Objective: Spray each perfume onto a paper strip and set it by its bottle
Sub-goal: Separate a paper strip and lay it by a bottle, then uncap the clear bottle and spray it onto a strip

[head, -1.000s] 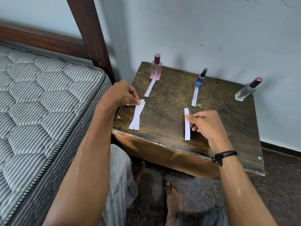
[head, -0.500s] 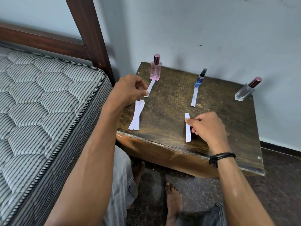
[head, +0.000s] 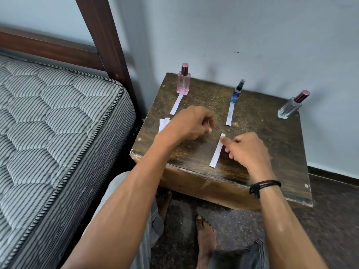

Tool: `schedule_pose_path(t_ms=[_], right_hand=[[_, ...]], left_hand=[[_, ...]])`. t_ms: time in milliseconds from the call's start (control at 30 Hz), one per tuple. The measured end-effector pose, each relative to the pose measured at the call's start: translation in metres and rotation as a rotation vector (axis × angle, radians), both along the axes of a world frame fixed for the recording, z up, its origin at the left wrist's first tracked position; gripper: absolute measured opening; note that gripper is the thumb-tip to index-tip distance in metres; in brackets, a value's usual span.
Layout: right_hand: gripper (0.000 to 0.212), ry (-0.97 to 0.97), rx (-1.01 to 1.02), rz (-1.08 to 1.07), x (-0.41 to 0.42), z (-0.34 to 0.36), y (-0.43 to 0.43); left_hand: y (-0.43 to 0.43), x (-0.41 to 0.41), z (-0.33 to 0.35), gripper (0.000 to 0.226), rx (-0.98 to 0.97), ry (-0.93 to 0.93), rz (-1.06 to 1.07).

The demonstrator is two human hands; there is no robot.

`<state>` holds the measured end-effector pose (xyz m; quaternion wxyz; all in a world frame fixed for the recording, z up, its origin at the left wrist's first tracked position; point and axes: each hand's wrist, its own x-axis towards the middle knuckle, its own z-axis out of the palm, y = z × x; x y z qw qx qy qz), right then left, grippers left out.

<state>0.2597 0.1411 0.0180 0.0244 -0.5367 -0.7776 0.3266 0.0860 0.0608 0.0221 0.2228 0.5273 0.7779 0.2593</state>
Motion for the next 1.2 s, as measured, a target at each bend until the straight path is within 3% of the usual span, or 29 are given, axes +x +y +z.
schedule_pose_path(t_ms=[267,433,567,800,1000,1200], right_hand=[[0.024,0.239,0.012,-0.137,0.022,0.003,0.028],[0.004,0.485,0.015,-0.375,0.04,-0.003,0.053],[0.015,0.634,0.028,-0.556,0.047,-0.011,0.07],[0.042,0.714,0.113,-0.604,0.047,-0.024,0.098],[0.06,0.667,0.161,-0.529,0.035,-0.029,0.122],[0.058,0.569,0.209,-0.442,0.031,-0.032,0.132]], left_hand=[[0.005,0.01,-0.004,0.021,-0.03,-0.003,-0.068],[0.007,0.016,-0.006,0.036,-0.059,-0.02,-0.184],[0.008,0.018,-0.009,0.046,-0.09,-0.033,-0.246],[0.011,0.021,-0.015,0.047,-0.094,-0.007,-0.223],[0.012,0.022,-0.019,0.046,-0.085,0.001,-0.204],[0.014,0.023,-0.019,0.045,-0.074,0.013,-0.2]])
